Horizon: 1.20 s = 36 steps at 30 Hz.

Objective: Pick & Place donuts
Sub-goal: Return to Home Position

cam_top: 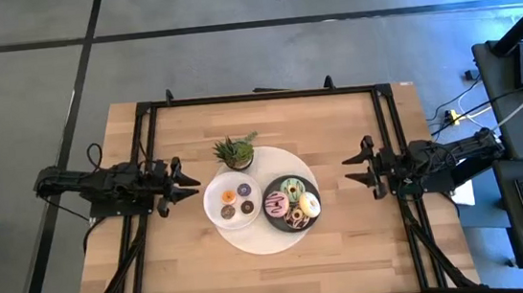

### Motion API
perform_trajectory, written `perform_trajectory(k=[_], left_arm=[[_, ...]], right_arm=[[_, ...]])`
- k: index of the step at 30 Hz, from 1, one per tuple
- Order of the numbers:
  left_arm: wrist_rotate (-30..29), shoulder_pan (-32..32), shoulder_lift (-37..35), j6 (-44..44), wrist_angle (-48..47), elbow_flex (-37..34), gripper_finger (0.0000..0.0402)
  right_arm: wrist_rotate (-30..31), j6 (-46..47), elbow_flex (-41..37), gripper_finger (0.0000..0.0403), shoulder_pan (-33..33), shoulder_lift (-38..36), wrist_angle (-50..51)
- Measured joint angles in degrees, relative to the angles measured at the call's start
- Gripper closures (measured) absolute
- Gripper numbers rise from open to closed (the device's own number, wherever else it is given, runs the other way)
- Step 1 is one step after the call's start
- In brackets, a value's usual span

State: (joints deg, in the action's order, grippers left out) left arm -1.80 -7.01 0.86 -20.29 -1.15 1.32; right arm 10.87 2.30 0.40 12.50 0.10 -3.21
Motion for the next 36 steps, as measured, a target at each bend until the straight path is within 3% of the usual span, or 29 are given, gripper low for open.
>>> perform_trajectory(k=[14, 36], left_arm=[[-0.07, 0.0, 0.02, 0.02, 0.01, 0.0, 0.0282], [-0.08, 0.0, 0.02, 0.02, 0.03, 0.0, 0.0281]], right_arm=[[0.02, -8.53, 0.0, 0.0215, -0.18, 0.13, 0.05], [0.02, -8.56, 0.0, 0.0214, -0.18, 0.13, 0.07]])
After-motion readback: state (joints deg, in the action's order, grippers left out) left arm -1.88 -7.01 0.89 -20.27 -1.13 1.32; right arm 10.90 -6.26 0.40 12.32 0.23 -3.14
